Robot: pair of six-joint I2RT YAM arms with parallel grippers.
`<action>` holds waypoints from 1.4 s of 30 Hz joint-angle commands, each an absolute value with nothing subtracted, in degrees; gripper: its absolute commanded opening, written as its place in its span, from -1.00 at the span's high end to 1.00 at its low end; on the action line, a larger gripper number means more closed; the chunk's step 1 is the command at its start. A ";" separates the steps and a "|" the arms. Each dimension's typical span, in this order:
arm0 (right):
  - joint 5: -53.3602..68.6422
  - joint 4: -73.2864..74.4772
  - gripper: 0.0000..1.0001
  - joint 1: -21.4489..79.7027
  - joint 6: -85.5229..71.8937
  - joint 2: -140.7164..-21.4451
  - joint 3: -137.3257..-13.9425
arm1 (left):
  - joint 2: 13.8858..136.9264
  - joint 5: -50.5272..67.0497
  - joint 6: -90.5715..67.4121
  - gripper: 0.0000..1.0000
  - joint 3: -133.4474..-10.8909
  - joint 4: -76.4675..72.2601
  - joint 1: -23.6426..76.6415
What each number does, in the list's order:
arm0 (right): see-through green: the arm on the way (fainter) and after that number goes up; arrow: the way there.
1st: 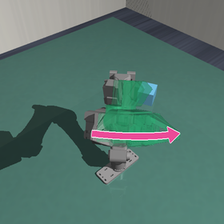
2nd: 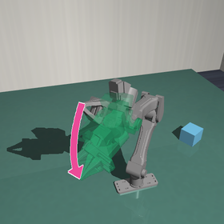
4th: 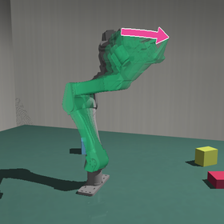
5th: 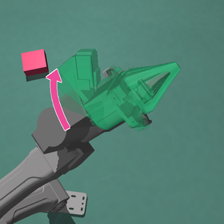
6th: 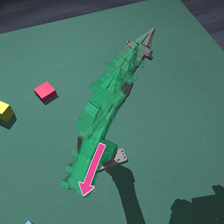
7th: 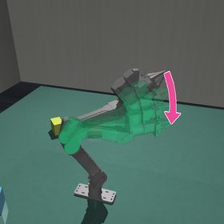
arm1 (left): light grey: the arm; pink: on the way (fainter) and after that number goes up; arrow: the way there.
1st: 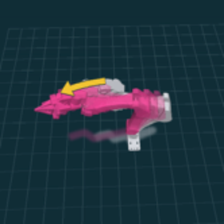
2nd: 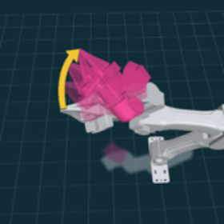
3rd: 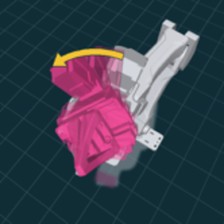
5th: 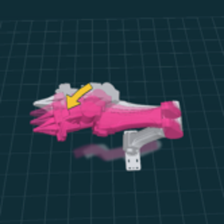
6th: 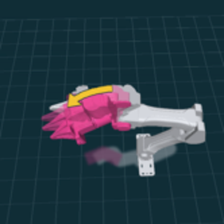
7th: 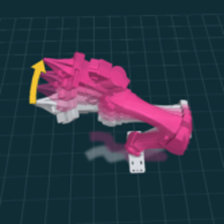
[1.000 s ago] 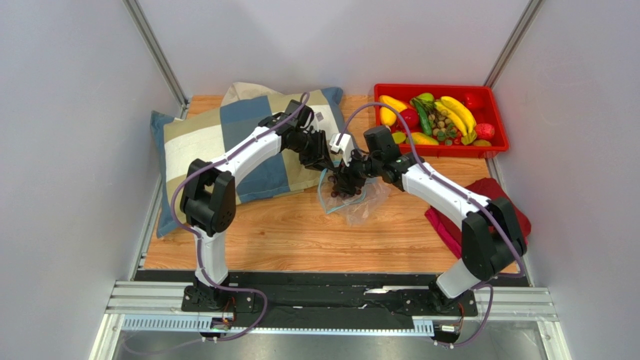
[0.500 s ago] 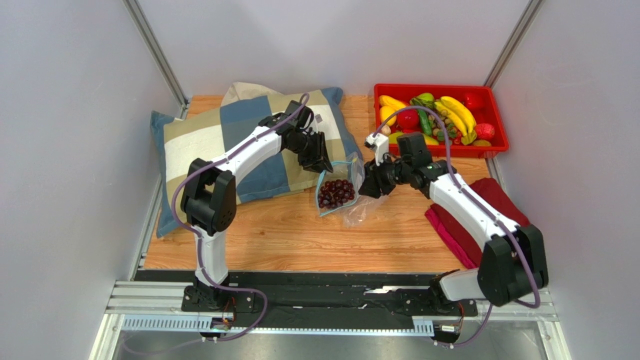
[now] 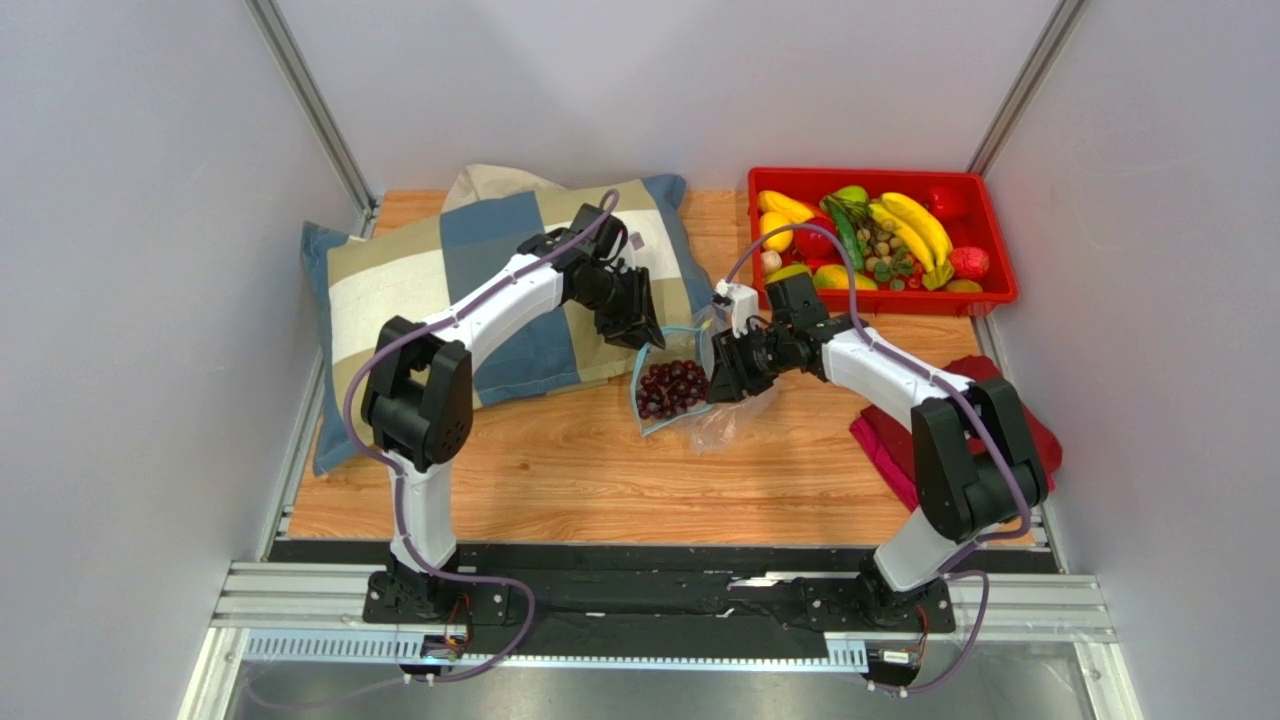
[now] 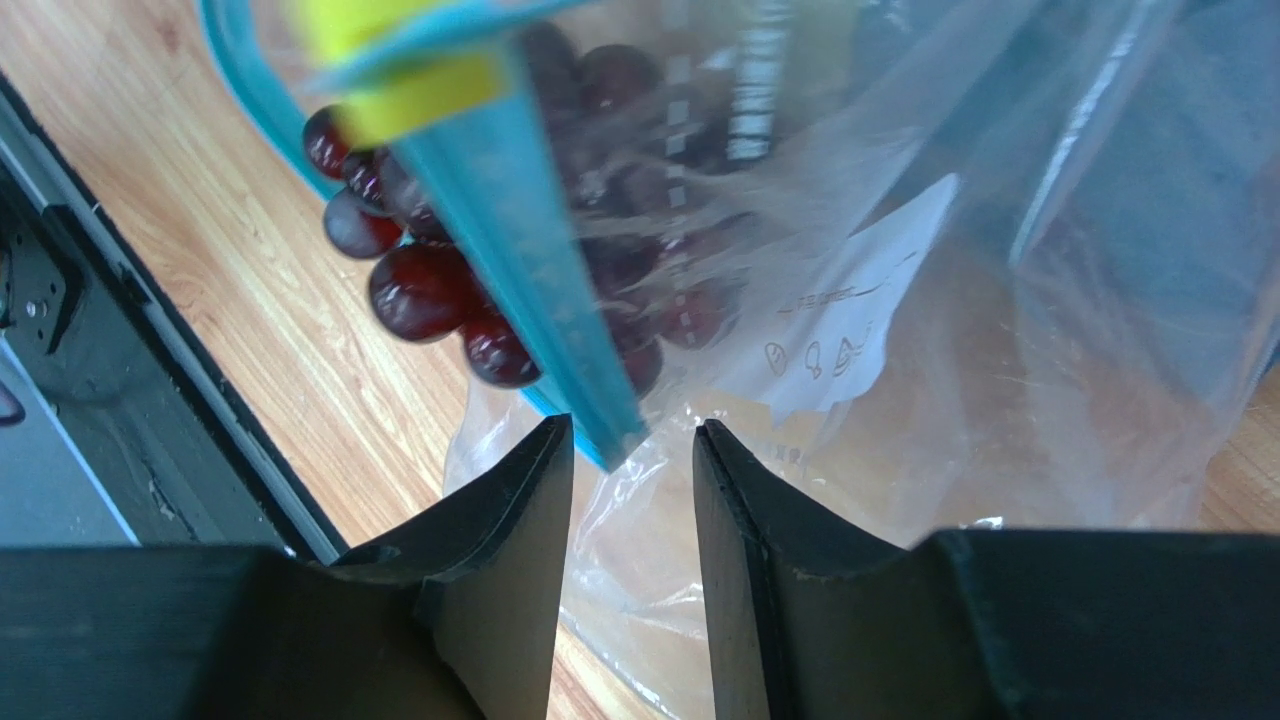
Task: Place the food in the zip-top bag and seal the zipper
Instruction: Place the fake fruit in the zipper food storage bag, then adjust the zipper food storage bag at the center of the board.
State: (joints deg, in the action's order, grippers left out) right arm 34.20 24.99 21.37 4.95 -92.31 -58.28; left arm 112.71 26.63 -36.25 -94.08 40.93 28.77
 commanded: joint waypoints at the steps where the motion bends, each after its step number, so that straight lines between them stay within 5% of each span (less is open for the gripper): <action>1: 31.47 19.43 0.24 21.88 1.94 -93.34 -60.64 | 109.25 25.75 -34.10 0.15 -92.73 42.36 28.56; 6: 32.08 20.30 0.84 21.71 1.41 -93.52 -61.35 | 107.49 24.96 -31.83 0.14 -91.67 44.29 28.48; 9: 33.22 20.92 1.00 21.71 0.97 -92.38 -61.26 | 106.00 23.73 -30.07 0.06 -90.97 45.70 28.48; 15: 35.50 21.53 1.00 21.18 -1.32 -91.06 -61.61 | 103.36 20.92 -26.81 -0.09 -88.33 46.14 28.48; 26: 38.49 22.32 1.00 20.13 -3.60 -92.28 -62.84 | 103.27 17.14 -24.00 -0.05 -84.65 44.39 30.67; 30: 39.55 22.67 1.00 19.78 -4.39 -92.46 -63.54 | 103.62 16.97 -23.91 0.20 -84.11 43.42 31.02; 31: 40.16 22.85 1.00 19.60 -4.66 -92.20 -63.72 | 103.10 16.96 -23.30 0.54 -84.55 43.33 30.94; 34: 42.44 25.13 1.00 19.16 -4.75 -90.53 -65.47 | 99.69 18.54 -21.72 1.00 -86.56 43.24 30.85; 42: 49.57 39.36 1.00 14.77 -5.63 -78.24 -73.56 | 91.76 22.23 -13.28 1.00 -100.09 59.21 30.15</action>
